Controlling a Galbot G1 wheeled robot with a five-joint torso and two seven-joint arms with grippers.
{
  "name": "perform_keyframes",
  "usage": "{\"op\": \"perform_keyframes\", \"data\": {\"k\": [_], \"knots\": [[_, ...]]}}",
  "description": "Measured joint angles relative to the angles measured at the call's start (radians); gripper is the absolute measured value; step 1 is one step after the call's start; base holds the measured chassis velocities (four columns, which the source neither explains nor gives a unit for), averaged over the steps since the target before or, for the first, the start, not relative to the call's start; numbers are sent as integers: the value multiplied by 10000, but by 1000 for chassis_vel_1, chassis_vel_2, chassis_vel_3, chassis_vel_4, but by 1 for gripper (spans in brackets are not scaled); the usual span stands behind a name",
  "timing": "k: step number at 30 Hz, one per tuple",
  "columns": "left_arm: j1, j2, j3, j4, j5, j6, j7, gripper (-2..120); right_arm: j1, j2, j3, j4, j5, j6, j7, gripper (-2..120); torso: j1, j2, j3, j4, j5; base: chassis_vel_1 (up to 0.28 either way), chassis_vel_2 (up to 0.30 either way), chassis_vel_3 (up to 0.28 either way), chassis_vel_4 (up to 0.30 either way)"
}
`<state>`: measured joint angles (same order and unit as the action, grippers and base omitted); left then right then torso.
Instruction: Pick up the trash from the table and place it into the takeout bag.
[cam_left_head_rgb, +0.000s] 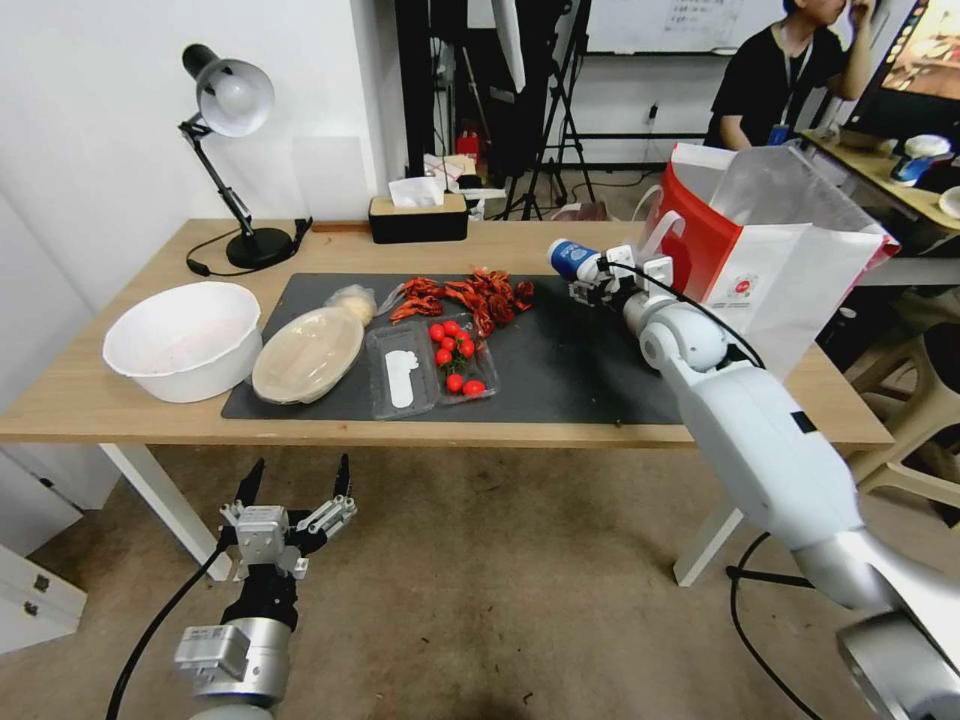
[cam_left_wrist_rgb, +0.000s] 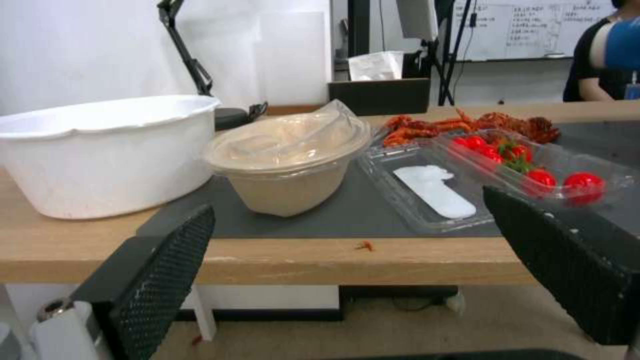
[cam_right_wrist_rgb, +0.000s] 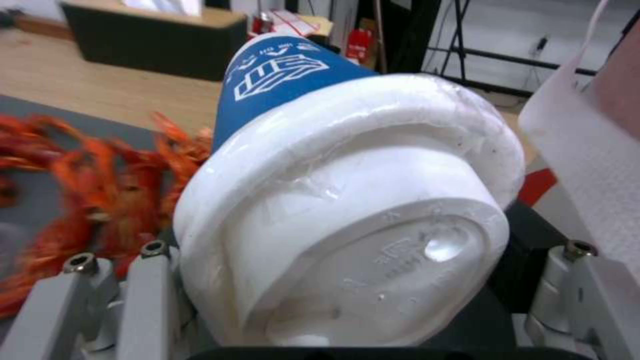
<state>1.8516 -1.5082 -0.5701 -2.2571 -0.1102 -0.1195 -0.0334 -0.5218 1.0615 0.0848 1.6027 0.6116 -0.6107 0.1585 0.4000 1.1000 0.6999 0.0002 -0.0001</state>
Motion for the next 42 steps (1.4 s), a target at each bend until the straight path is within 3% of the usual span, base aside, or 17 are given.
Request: {"op": "perform_keyframes", "data": {"k": [10,14,17,22,25,29,38,40,42], "knots": [[-7,-108,168,116,130,-153,-2,100,-1692,-1755,1274,3691,1359,-472,160,68,-2,0,-1,-3,0,0,0,0,0],[-22,-97,179,120,140,-156,-2,100,-1858,-2118,1524,4218,1624,-470,193,68,-1,0,0,-4,3,0,0,0,0],[-37,-93,195,110,160,-157,-2,100,-1708,-2863,1972,5109,2644,-514,664,68,-2,0,-1,-2,1,0,0,0,0],[-1,-72,186,62,159,-160,-2,100,-1207,-3164,2136,5210,2610,-464,1461,68,-1,0,0,-1,2,0,0,0,0],[17,-63,170,55,158,-188,-4,100,-353,-3378,2120,4912,3197,-737,3659,68,-1,0,0,-1,1,0,0,0,0],[14,-67,200,54,158,-195,-4,100,301,-3545,2114,4167,3832,-906,4674,68,0,-1,1,-1,2,0,0,0,0],[-25,-91,234,156,157,-233,23,100,744,-3714,2241,2458,3930,-1166,4203,69,0,-2,2,-1,2,0,0,0,0],[-26,-99,240,174,156,-255,35,100,603,-3619,2203,2056,3407,-1058,3868,80,0,-2,2,-2,4,0,0,0,0],[-24,-100,239,174,153,-260,37,100,573,-3598,2199,2009,3328,-1028,3834,82,1,-2,2,-2,5,0,0,0,0]]}}
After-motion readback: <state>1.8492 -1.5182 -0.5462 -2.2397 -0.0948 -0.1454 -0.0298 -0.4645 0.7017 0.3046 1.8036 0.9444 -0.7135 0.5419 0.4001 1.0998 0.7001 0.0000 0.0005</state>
